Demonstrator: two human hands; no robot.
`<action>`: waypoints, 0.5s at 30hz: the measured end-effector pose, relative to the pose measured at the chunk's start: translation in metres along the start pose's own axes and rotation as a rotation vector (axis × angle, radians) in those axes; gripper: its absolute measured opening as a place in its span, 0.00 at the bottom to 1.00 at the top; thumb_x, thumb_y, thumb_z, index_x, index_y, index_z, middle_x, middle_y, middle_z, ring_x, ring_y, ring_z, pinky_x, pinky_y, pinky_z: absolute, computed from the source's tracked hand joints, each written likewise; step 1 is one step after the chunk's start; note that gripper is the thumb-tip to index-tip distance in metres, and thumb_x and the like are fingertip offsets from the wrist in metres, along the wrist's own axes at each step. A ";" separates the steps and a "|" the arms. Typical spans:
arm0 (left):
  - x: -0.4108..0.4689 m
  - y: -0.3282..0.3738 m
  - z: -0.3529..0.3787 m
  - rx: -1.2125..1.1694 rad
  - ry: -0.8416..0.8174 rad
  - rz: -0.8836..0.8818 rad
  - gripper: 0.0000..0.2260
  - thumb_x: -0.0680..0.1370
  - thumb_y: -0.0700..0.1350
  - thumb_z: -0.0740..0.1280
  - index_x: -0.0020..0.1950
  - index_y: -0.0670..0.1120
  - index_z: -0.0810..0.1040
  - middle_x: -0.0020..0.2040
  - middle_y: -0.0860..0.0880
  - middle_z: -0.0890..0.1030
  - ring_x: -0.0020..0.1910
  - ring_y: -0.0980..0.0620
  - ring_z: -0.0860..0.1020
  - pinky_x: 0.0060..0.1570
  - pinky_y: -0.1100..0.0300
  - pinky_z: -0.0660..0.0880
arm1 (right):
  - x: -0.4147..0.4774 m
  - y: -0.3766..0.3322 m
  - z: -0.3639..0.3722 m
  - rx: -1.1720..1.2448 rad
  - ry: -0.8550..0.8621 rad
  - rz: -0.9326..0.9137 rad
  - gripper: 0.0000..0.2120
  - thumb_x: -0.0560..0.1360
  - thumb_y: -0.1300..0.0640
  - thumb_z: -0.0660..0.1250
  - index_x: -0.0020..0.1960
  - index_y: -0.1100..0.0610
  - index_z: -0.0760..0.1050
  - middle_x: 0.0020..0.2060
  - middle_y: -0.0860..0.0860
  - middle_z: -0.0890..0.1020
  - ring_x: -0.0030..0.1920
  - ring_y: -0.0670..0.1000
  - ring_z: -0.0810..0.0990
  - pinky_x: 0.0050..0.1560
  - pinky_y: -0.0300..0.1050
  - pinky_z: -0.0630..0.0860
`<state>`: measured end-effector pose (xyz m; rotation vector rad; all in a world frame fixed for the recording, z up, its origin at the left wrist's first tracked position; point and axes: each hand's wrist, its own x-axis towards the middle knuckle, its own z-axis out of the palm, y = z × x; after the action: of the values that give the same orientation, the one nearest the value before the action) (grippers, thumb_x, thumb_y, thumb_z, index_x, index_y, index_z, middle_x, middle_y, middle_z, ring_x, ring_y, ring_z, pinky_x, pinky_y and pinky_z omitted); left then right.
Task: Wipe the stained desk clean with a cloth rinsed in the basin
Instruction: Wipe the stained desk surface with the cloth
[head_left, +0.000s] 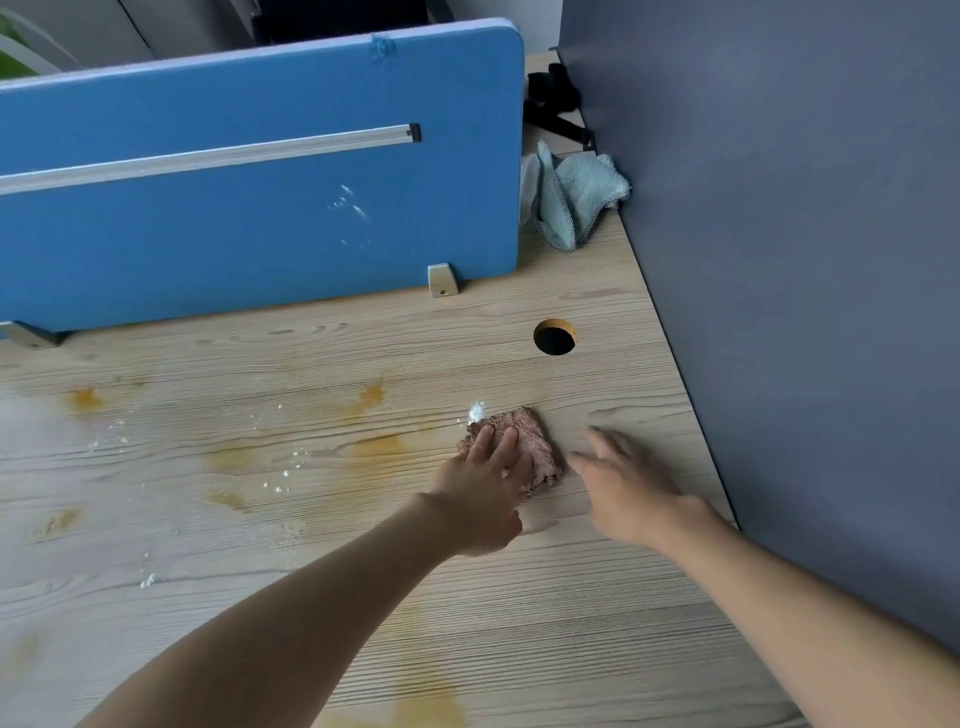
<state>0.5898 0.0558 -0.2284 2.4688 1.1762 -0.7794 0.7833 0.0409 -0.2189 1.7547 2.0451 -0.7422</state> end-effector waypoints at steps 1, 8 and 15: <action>-0.004 -0.003 -0.001 -0.019 -0.009 0.002 0.33 0.83 0.56 0.55 0.82 0.48 0.42 0.81 0.44 0.38 0.79 0.40 0.38 0.75 0.44 0.57 | 0.003 0.001 -0.004 -0.021 0.015 -0.007 0.30 0.76 0.66 0.60 0.77 0.51 0.63 0.80 0.55 0.50 0.79 0.58 0.48 0.78 0.58 0.53; -0.001 -0.009 0.000 0.052 -0.020 0.010 0.34 0.82 0.58 0.54 0.82 0.47 0.41 0.81 0.42 0.37 0.79 0.38 0.38 0.75 0.42 0.57 | 0.021 0.004 0.003 0.018 -0.009 0.011 0.38 0.77 0.68 0.56 0.82 0.50 0.45 0.80 0.54 0.36 0.80 0.57 0.37 0.79 0.58 0.43; 0.010 -0.009 -0.011 0.001 -0.036 -0.007 0.34 0.82 0.56 0.56 0.82 0.46 0.43 0.81 0.42 0.39 0.79 0.38 0.39 0.75 0.43 0.57 | 0.026 0.012 -0.022 -0.002 0.057 -0.016 0.30 0.76 0.66 0.61 0.76 0.50 0.64 0.79 0.52 0.57 0.77 0.55 0.56 0.75 0.54 0.60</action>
<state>0.5915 0.0724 -0.2256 2.4427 1.1725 -0.8232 0.7918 0.0761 -0.2183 1.7796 2.0986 -0.7027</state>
